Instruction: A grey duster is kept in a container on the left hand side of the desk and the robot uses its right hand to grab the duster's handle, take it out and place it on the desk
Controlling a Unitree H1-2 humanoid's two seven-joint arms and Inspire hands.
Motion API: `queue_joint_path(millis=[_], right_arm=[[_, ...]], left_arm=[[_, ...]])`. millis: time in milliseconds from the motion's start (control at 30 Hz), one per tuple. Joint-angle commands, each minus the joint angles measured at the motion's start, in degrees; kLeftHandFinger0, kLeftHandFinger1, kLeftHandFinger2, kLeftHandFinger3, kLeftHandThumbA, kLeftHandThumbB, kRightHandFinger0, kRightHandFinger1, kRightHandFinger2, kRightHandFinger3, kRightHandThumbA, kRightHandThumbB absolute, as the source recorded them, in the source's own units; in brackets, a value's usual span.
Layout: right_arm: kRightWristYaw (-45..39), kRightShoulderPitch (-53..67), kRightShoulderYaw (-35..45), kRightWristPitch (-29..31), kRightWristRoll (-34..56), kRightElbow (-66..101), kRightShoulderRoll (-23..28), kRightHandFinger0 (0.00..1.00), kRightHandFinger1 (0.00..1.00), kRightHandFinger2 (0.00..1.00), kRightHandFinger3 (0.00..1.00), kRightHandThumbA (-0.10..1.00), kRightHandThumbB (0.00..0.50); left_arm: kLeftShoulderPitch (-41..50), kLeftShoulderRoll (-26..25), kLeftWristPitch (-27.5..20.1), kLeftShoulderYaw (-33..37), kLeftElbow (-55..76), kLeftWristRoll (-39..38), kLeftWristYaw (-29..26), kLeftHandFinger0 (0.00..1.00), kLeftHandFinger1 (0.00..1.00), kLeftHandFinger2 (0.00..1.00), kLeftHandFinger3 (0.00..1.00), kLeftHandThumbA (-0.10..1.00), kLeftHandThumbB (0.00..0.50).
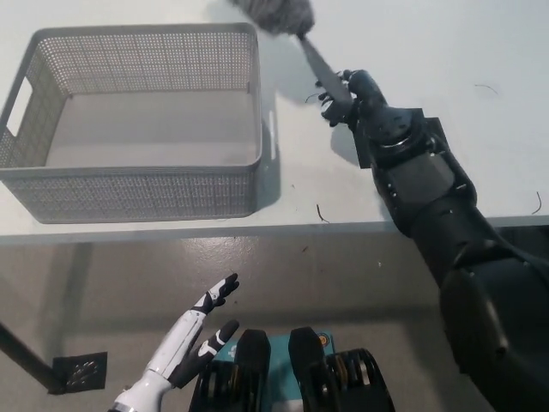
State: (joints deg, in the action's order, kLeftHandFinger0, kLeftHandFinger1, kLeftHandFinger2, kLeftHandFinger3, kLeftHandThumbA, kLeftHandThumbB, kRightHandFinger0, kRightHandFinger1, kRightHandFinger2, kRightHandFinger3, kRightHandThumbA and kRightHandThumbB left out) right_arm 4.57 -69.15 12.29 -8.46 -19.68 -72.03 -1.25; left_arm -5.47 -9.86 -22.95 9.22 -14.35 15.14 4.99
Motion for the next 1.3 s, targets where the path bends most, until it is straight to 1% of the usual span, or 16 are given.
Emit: queue_joint_path(millis=[0, 100, 133, 267, 300, 367, 433, 467, 533, 600, 833, 967, 1033, 1100, 1200, 1267], right_arm=[[10.03, -10.41, 14.77, 12.43, 20.13, 8.34, -0.95, 0.00, 0.24, 0.62, 0.71, -0.10, 0.088], [9.12, -9.53, 14.33, 12.13, 18.04, 8.76, -0.51, 0.00, 0.25, 0.64, 0.67, -0.10, 0.080], [8.77, -8.92, 13.10, 12.18, 16.36, 8.80, 0.05, 0.00, 0.22, 0.59, 0.58, -0.10, 0.075], [7.74, -6.36, 9.07, 11.47, 12.42, 10.05, 1.98, 0.00, 0.19, 0.56, 0.48, -0.10, 0.096], [7.78, -5.83, 7.85, 10.17, 11.46, 10.56, 2.53, 0.00, 0.20, 0.57, 0.53, -0.10, 0.099], [6.53, -3.69, 4.00, 10.13, 8.60, 12.48, 4.12, 0.00, 0.21, 0.57, 0.52, -0.10, 0.108], [6.16, -1.55, -1.49, 8.97, 4.69, 14.50, 5.76, 0.00, 0.19, 0.52, 0.48, -0.10, 0.127], [5.91, -0.87, -2.79, 8.38, 4.46, 15.27, 6.19, 0.00, 0.19, 0.51, 0.47, -0.10, 0.119], [3.92, 1.28, -5.81, 7.15, 4.18, 17.82, 7.87, 0.00, 0.21, 0.53, 0.47, -0.10, 0.122], [2.76, 4.07, -9.43, 6.77, 2.55, 20.41, 10.18, 0.00, 0.21, 0.54, 0.50, -0.10, 0.150], [-1.18, 10.25, -17.41, 6.02, 1.33, 25.99, 15.03, 0.00, 0.19, 0.56, 0.52, -0.10, 0.104], [-1.96, 13.95, -20.96, 6.40, -0.35, 28.80, 17.28, 0.00, 0.21, 0.59, 0.55, -0.10, 0.104], [-2.86, 16.53, -21.47, 5.97, 0.20, 29.87, 18.92, 0.00, 0.23, 0.63, 0.59, -0.10, 0.083], [-3.17, 17.79, -21.89, 6.12, 0.28, 30.18, 19.83, 0.00, 0.27, 0.68, 0.63, -0.10, 0.083], [-2.98, 19.25, -22.49, 6.88, -0.06, 29.68, 21.70, 0.00, 0.27, 0.66, 0.56, -0.10, 0.104], [-2.34, 19.88, -22.70, 8.25, -0.40, 29.23, 22.79, 0.00, 0.24, 0.60, 0.48, -0.10, 0.116]], left_arm=[[-1.07, -0.74, -0.31, 0.13, 2.96, -1.46, 1.22, 1.00, 1.00, 1.00, 1.00, 0.96, 0.145], [-0.96, -0.72, -0.12, 0.05, 3.08, -1.22, 1.02, 1.00, 1.00, 1.00, 1.00, 0.96, 0.151], [-0.96, -0.75, -0.16, 0.04, 3.05, -1.00, 0.90, 1.00, 1.00, 1.00, 1.00, 0.97, 0.152], [-1.05, -0.83, -0.53, -0.07, 2.70, -0.88, 0.67, 1.00, 1.00, 1.00, 1.00, 0.97, 0.159], [-1.04, -0.82, -0.32, -0.10, 2.75, -0.87, 0.67, 1.00, 1.00, 1.00, 1.00, 0.98, 0.166], [-0.93, -0.79, 0.08, -0.15, 3.06, -1.15, 0.82, 1.00, 1.00, 1.00, 1.00, 0.98, 0.163], [-0.36, -1.33, 0.23, -0.62, 3.82, -1.11, 0.63, 1.00, 1.00, 1.00, 1.00, 0.97, 0.154], [-0.16, -1.42, 0.36, -0.71, 4.04, -1.07, 0.60, 1.00, 1.00, 1.00, 1.00, 0.97, 0.154], [0.05, -1.50, 0.77, -0.85, 4.39, -1.11, 0.58, 1.00, 1.00, 1.00, 1.00, 0.97, 0.152], [0.19, -1.56, 0.44, -0.93, 4.30, -1.20, 0.41, 1.00, 1.00, 1.00, 1.00, 0.97, 0.147], [1.64, -1.98, 0.98, -1.65, 5.35, -1.37, -0.08, 1.00, 1.00, 1.00, 1.00, 0.97, 0.139], [2.22, -2.06, 0.87, -2.22, 5.50, -1.06, -0.73, 1.00, 1.00, 1.00, 1.00, 0.99, 0.164], [2.49, -2.00, 0.33, -2.36, 5.24, -1.62, -0.58, 1.00, 1.00, 1.00, 1.00, 0.97, 0.149], [2.77, -2.04, 0.22, -2.50, 5.26, -1.64, -0.53, 1.00, 1.00, 1.00, 1.00, 0.97, 0.152], [3.00, -2.03, 0.76, -2.85, 5.82, -2.00, -0.11, 1.00, 1.00, 1.00, 1.00, 0.97, 0.153], [2.95, -1.99, 0.75, -2.99, 5.78, -1.93, -0.16, 1.00, 1.00, 1.00, 1.00, 0.97, 0.150]])
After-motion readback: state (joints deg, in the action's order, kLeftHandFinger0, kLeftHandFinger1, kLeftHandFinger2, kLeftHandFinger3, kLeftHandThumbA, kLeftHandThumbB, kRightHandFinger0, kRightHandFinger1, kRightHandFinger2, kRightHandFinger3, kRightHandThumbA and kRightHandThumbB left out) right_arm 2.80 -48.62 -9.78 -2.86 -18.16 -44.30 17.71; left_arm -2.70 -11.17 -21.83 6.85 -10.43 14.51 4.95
